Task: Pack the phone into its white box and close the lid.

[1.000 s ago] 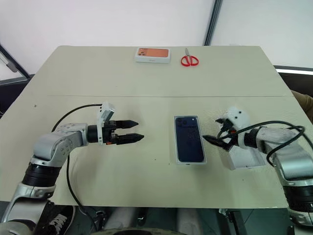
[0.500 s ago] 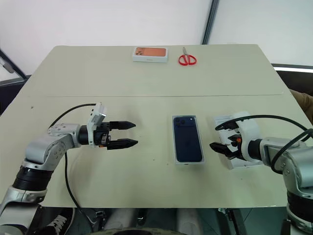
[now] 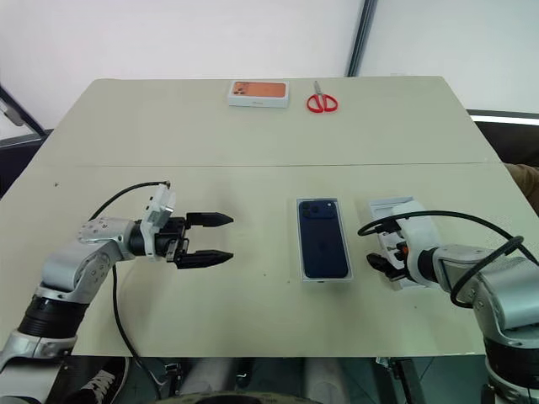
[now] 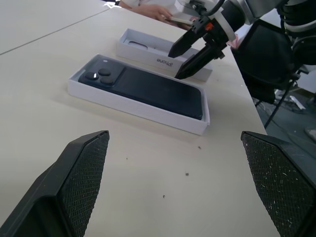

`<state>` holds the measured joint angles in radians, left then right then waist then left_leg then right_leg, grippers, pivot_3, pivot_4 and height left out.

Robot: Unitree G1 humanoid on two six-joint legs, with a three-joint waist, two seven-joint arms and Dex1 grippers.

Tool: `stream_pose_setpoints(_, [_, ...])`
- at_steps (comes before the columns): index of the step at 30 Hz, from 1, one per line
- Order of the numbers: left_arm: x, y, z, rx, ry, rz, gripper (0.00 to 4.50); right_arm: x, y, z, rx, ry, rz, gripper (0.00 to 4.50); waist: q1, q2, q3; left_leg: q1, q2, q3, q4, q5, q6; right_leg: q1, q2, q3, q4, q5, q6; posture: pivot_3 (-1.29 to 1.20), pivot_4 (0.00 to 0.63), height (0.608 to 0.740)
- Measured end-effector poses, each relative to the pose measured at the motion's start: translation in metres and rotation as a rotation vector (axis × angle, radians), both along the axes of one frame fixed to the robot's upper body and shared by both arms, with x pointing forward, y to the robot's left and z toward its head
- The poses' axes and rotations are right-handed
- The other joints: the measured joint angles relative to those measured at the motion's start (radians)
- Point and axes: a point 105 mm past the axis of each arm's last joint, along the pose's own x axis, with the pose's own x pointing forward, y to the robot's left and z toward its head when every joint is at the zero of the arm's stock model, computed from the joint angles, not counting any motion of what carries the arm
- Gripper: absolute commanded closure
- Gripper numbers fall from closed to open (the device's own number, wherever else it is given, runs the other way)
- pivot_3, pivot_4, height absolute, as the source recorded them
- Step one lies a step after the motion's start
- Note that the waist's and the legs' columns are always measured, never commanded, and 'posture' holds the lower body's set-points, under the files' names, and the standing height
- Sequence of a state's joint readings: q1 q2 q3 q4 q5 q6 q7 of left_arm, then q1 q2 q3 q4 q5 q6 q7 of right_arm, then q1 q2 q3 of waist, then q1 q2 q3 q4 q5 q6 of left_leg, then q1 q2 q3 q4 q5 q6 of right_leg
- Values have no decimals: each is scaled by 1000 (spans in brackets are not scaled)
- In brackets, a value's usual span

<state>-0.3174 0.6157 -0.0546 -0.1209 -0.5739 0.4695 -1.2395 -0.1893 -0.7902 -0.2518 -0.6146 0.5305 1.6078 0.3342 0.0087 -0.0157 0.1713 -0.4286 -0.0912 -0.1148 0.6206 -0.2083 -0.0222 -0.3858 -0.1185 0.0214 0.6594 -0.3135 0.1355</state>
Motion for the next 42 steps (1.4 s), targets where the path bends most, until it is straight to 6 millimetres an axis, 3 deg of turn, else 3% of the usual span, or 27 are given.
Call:
stream_pose_setpoints(7, [1,-1,-1,5,-3,8,0,1,1,0,-23,-7,0,4465,-1,0,0,0,0,0,0,0,0,0,0,0,0,0,0,0,150,740])
stream_pose_setpoints(15, [2,-2,-1,4,-6,18,0,5,4,0,-30,-25,-9,4465,-3,0,0,1,0,0,0,0,0,1,0,0,0,0,0,0,150,740])
stream_pose_setpoints(21, [4,-1,-2,4,1,32,0,31,15,15,68,-117,-61,4465,-19,0,0,1,0,0,-2,0,0,-2,1,0,2,0,0,0,150,740])
stream_pose_setpoints(24, [13,1,1,-7,26,65,0,53,40,49,284,-269,-47,4465,-26,0,0,1,0,0,-4,2,-2,-4,2,1,3,0,0,0,150,740])
stream_pose_setpoints(29, [21,9,6,-29,31,113,0,67,74,98,687,-438,30,4465,-25,0,0,1,0,0,-6,2,-3,-5,2,1,4,0,0,0,150,740])
stream_pose_setpoints(32, [23,6,10,-58,44,115,0,66,102,100,941,-412,80,4465,-25,1,0,1,0,-1,-6,3,-4,-4,2,1,4,0,0,0,150,740])
stream_pose_setpoints(35, [26,5,15,-84,34,137,0,58,134,85,1182,-294,132,4465,-26,2,1,1,0,0,-6,3,-4,-6,1,2,5,0,0,0,150,740])
stream_pose_setpoints(38, [29,5,18,-96,16,163,0,52,142,85,1268,-260,158,4465,-25,2,1,1,0,0,-6,3,-4,-6,1,2,5,0,0,0,150,740])
stream_pose_setpoints(42, [29,8,23,-108,9,193,0,20,156,78,1474,-115,201,4465,-33,2,1,1,1,0,-8,3,-4,-6,0,4,4,0,0,0,150,740])
